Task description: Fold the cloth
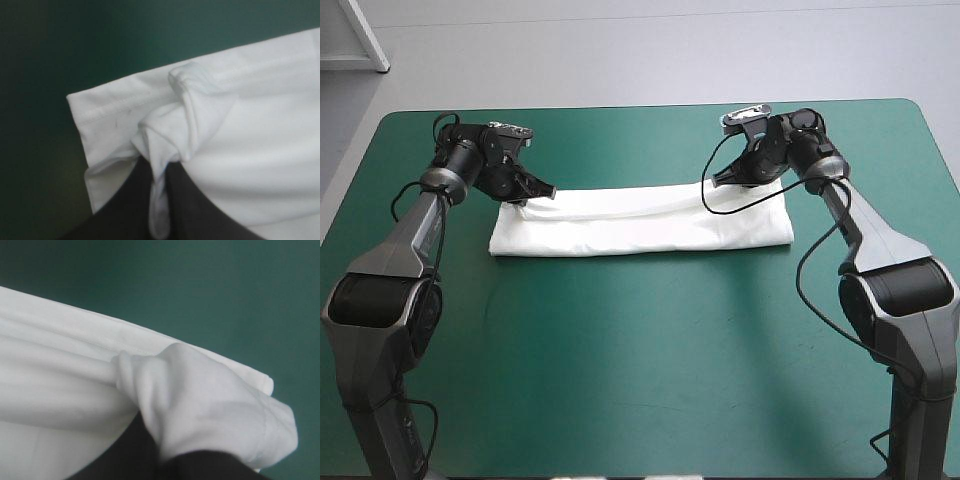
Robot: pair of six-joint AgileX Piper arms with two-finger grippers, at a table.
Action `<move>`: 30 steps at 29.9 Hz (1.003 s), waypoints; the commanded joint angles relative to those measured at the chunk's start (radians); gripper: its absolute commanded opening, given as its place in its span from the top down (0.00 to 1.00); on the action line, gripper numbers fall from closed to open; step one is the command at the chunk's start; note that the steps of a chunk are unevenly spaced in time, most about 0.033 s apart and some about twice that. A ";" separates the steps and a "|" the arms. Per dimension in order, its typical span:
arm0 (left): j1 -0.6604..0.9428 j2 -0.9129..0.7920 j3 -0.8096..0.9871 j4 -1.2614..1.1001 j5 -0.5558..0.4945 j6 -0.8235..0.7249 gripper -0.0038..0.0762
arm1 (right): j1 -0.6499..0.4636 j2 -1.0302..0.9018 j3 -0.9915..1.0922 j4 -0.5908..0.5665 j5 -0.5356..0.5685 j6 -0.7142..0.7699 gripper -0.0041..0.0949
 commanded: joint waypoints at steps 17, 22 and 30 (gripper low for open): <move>0.003 -0.044 -0.047 0.052 -0.130 -0.040 0.18 | -0.008 -0.039 -0.092 0.087 -0.089 0.041 0.21; 0.003 -0.044 -0.176 0.056 -0.058 -0.040 0.16 | -0.008 -0.114 -0.139 0.087 -0.087 0.053 0.22; -0.038 -0.044 -0.483 -0.094 0.202 -0.017 0.28 | -0.008 -0.221 -0.149 0.082 0.039 0.082 0.24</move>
